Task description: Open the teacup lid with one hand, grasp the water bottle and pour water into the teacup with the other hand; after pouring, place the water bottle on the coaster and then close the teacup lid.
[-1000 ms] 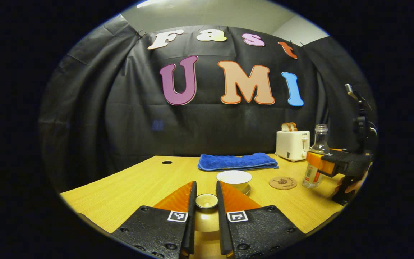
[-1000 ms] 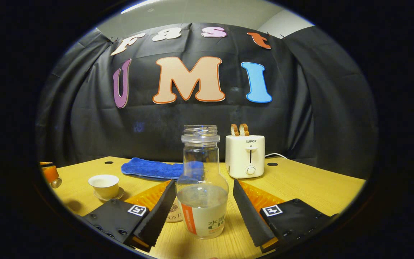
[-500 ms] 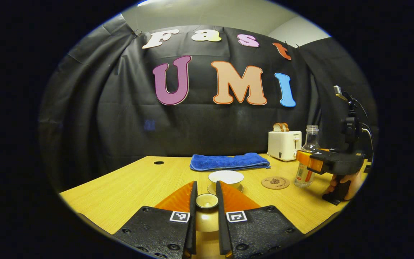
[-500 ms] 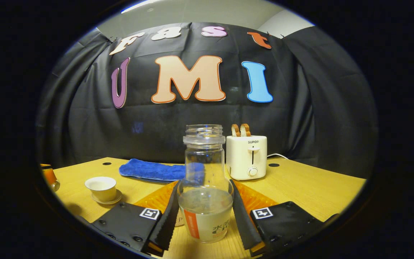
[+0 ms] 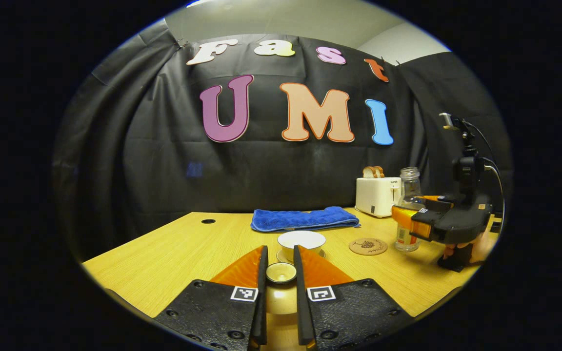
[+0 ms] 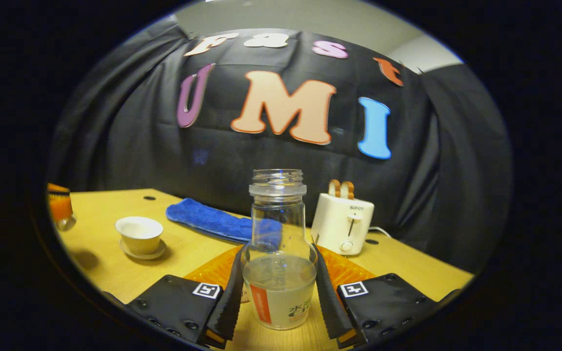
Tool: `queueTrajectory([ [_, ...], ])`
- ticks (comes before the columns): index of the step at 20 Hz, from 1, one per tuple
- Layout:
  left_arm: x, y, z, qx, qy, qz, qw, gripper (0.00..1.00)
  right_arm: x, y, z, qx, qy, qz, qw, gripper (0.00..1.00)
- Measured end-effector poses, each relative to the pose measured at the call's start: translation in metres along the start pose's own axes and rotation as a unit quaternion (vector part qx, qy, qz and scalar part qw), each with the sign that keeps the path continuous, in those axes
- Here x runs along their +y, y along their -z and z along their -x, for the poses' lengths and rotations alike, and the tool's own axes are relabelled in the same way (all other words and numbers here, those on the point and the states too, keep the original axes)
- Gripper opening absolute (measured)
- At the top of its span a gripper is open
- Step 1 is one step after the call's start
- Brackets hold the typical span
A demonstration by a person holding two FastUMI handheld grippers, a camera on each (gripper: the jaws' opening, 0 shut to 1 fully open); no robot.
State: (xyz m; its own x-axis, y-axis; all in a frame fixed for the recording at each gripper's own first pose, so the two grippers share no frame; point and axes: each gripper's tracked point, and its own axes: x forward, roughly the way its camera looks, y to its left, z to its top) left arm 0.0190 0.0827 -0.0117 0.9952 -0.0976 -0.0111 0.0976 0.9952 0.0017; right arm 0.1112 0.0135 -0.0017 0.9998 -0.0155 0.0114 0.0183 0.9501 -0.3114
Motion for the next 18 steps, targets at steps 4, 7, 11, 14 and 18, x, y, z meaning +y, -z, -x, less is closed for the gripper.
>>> queueTrajectory([
  [4,0.029,0.000,0.001,-0.001,-0.008,0.003,1.000,0.22,0.049,-0.007,-0.016,0.013,-0.055,0.148,0.987,0.73],
  [7,0.048,0.001,0.004,0.000,-0.013,0.002,1.000,0.22,0.075,-0.005,-0.027,0.019,-0.084,0.257,0.963,0.73],
  [11,0.071,0.001,0.005,-0.001,-0.018,0.005,1.000,0.22,0.099,-0.002,-0.041,0.013,-0.094,0.380,0.920,0.72],
  [14,0.076,0.002,0.006,0.000,-0.027,0.003,1.000,0.22,0.108,0.002,-0.050,0.007,-0.090,0.464,0.881,0.73],
  [18,0.076,0.002,0.006,-0.001,-0.027,0.003,1.000,0.22,0.115,0.001,-0.051,-0.007,-0.086,0.549,0.831,0.74],
])
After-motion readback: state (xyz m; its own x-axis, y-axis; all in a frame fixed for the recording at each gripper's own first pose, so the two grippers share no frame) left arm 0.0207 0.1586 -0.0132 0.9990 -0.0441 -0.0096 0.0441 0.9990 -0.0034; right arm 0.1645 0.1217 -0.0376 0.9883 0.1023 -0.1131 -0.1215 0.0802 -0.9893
